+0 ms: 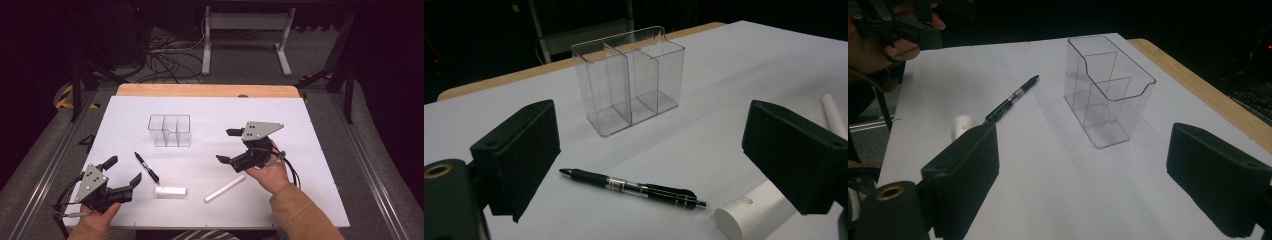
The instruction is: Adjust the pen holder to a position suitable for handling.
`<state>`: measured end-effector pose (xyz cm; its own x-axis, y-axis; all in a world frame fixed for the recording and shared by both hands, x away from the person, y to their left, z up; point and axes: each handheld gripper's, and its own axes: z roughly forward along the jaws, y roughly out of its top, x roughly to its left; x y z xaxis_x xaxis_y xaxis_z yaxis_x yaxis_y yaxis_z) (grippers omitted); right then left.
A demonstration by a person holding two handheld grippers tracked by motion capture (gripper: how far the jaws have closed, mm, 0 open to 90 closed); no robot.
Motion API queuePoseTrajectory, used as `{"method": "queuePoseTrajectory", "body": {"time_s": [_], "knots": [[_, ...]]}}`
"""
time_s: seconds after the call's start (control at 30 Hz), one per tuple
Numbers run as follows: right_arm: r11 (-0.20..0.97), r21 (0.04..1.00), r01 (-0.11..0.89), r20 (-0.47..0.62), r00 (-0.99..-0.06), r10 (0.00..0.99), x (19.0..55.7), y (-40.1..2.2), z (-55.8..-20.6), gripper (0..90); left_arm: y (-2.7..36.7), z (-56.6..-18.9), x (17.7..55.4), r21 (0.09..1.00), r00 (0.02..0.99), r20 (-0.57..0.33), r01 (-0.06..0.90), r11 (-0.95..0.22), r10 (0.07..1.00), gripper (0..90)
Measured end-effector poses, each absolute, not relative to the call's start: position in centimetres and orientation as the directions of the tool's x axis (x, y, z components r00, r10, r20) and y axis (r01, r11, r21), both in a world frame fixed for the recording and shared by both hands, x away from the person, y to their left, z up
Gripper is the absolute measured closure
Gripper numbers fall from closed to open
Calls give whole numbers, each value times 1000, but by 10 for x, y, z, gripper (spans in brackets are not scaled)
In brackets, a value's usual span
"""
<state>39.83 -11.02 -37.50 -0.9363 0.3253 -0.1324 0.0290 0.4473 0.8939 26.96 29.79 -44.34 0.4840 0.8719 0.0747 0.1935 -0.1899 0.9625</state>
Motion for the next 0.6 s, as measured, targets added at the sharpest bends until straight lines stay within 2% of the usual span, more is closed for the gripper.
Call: {"method": "queuePoseTrajectory", "body": {"time_s": [0.37,0.6], "knots": [[460,888,13,-138,-946,292,405,-96,-370,152,300,-444,266,962,478,69,200,-185,876,94],[476,879,8,-140,-951,275,413,-82,-367,227,302,-445,265,961,479,62,207,-181,876,102]]}}
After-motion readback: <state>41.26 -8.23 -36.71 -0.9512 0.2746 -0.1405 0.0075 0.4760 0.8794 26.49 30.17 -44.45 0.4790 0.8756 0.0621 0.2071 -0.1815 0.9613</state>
